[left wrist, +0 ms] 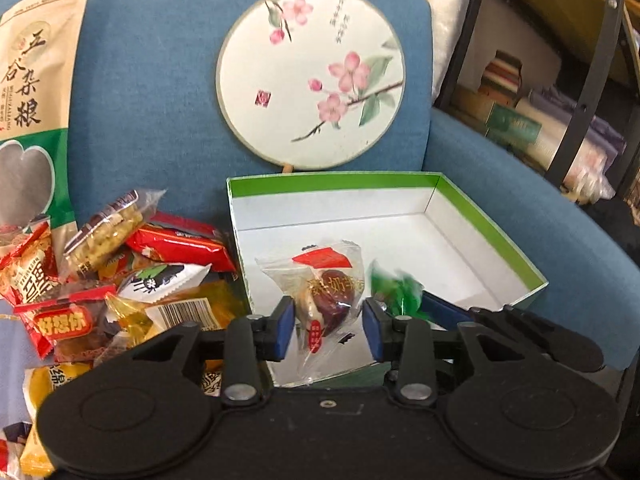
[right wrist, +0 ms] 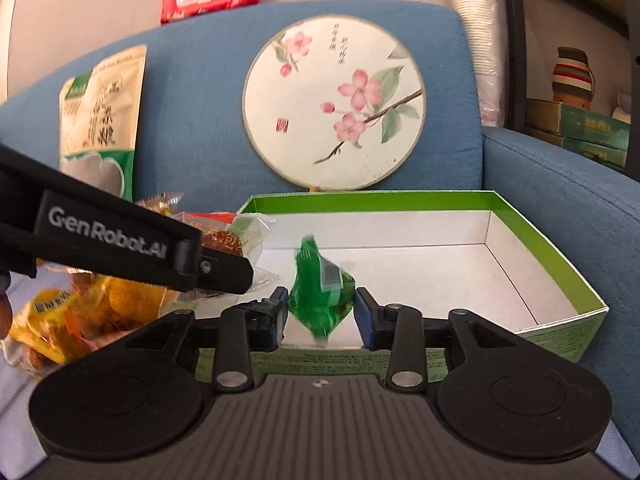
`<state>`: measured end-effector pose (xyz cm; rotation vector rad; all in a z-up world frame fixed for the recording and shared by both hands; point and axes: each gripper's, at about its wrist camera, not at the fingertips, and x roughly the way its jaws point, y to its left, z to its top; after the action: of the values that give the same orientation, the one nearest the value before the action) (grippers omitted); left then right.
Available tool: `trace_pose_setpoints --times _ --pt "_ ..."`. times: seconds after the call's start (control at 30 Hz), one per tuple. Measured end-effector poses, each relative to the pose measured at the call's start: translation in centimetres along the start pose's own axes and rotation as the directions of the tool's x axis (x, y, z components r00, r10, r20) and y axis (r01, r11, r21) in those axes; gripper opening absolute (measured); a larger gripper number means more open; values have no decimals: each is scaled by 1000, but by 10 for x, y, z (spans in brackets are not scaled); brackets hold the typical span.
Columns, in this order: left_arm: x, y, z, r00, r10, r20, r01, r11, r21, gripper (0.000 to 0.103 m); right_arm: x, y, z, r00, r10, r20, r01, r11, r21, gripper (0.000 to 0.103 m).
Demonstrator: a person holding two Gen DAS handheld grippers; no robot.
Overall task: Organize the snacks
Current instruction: 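Grasp the clear dates bag with left gripper while right gripper grasps green candy, drop both in box, then grasp red-wrapped sausage with left gripper while right gripper grasps blue-green candy, drop both in box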
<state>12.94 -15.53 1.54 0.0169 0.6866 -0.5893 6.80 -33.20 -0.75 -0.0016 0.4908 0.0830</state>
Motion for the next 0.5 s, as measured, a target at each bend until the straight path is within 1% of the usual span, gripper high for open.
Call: trace_pose_setpoints --times 0.03,0.07,0.1,0.17,0.2,0.27,0.3,0.37,0.4,0.5 --pt "0 3 -2 1000 -6 7 6 1000 -1 94 -1 2 -1 1000 -7 7 7 1000 -21 74" --pt "-4 5 -4 1000 -13 18 13 1000 -10 103 -3 4 -1 1000 -25 15 26 999 -45 92" --pt "-10 9 -5 999 -12 38 13 1000 -28 103 -6 6 0 999 -36 26 38 997 -63 103" --pt "-30 17 -8 994 15 107 -8 998 -69 103 -14 8 3 997 -44 67 50 996 -80 103" --pt "-40 20 -8 991 27 129 -17 997 -79 103 -21 10 6 996 -40 84 47 995 -89 103" --pt "-63 29 -11 986 65 154 -50 994 -98 103 -32 13 9 993 -23 116 33 996 -89 103" --pt "-74 33 -14 982 96 165 -77 990 -115 103 -38 15 9 993 -12 120 22 996 -81 103" --pt "-96 43 -24 969 172 178 -143 976 -162 103 -45 19 8 995 12 103 -6 998 -58 103" --pt "-106 48 -31 963 207 174 -174 967 -185 103 -49 21 7 995 38 91 -35 998 -45 103" --pt "-125 62 -56 953 265 149 -229 948 -222 103 -51 28 7 991 119 58 -119 993 0 103"
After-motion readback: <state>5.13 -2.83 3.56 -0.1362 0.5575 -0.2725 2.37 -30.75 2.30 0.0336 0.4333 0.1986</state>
